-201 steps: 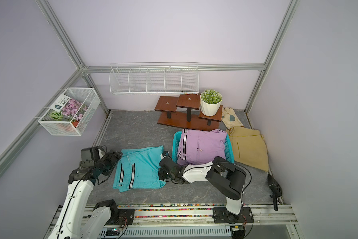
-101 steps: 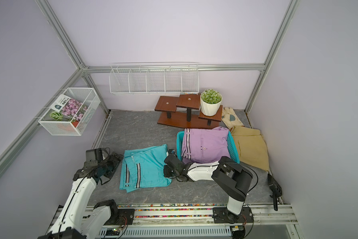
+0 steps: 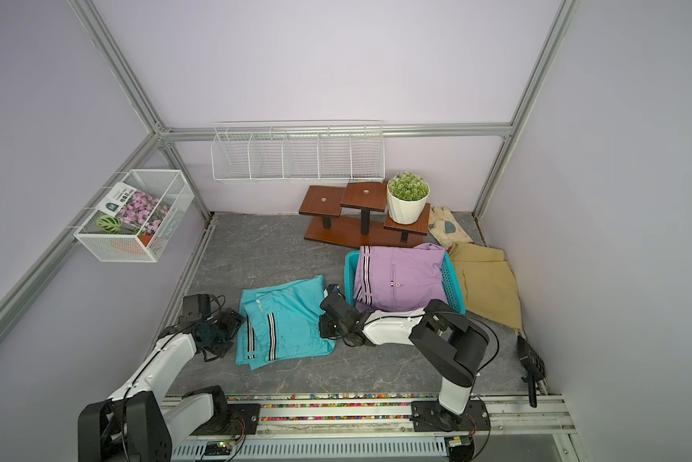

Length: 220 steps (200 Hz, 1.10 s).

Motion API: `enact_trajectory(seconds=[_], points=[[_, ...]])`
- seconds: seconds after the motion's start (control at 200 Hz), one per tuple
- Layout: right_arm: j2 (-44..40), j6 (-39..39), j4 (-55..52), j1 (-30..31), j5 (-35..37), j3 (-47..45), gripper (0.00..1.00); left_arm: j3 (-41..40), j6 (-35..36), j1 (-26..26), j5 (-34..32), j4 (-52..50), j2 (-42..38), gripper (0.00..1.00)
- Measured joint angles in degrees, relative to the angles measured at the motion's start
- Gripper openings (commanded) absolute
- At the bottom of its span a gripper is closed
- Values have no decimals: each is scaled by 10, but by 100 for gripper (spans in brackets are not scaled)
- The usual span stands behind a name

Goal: Put the folded long pants in the basket
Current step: Pick up the long pant at the center of the board.

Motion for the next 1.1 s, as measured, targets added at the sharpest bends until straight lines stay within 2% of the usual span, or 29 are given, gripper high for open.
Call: enact_trajectory(seconds=[0.165,0.26,0.41,0.675,0.825,1.1], points=[[14,0,-4,-2,-1,13,0,-37,1,1,47,59,-32,87],[22,0,-3,-4,-1,20,0,-62,0,2,49,70,-79,93],[25,0,-3,-5,-1,25,0,-77,1,2,47,67,-141,98],[27,0,-5,-5,0,28,0,-90,4,2,71,68,-190,99],[31,0,-8,-5,3,35,0,-93,12,2,77,75,-177,98],[39,-1,-16,-4,6,47,0,-52,29,2,52,74,-56,96]])
